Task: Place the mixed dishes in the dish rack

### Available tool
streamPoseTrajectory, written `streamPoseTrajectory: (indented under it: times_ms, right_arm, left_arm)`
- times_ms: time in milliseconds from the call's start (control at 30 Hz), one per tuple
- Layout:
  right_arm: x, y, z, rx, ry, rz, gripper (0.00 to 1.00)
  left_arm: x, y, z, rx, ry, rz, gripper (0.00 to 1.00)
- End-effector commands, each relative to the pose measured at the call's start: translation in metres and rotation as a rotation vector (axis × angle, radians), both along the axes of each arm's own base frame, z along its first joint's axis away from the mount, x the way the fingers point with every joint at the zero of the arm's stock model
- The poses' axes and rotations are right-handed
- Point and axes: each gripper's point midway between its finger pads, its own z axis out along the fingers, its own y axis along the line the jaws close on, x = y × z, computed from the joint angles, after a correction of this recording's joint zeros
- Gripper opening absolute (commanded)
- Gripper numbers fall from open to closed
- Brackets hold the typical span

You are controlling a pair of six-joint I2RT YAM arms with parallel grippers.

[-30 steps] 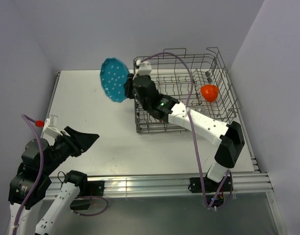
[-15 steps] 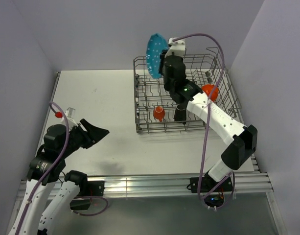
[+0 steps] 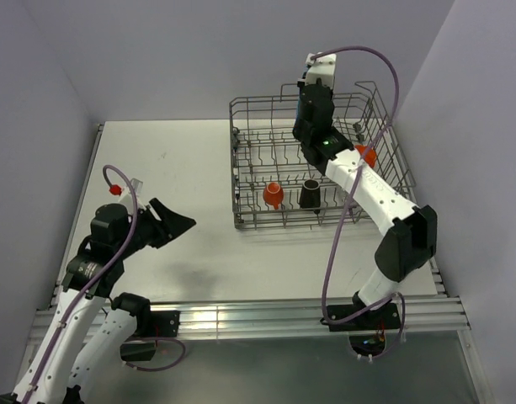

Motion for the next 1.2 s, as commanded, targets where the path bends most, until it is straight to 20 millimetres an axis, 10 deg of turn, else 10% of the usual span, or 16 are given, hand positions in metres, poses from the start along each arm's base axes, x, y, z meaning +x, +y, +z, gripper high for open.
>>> streamPoseTrajectory:
  times_ms: [0,1167]
  right_arm:
    - [-0.001,-0.009,0.062,0.045,-0.193,-0.06,0.0]
    - [0.039,-0.036,-0.027,-0.129,0.006,0.013,0.0]
  left_arm:
    - [0.007,-0.005,0.0,0.005,-0.045,-0.035,0.57]
    - [0.009,-0.012,-0.031,0.032,0.017,-0.088,0.57]
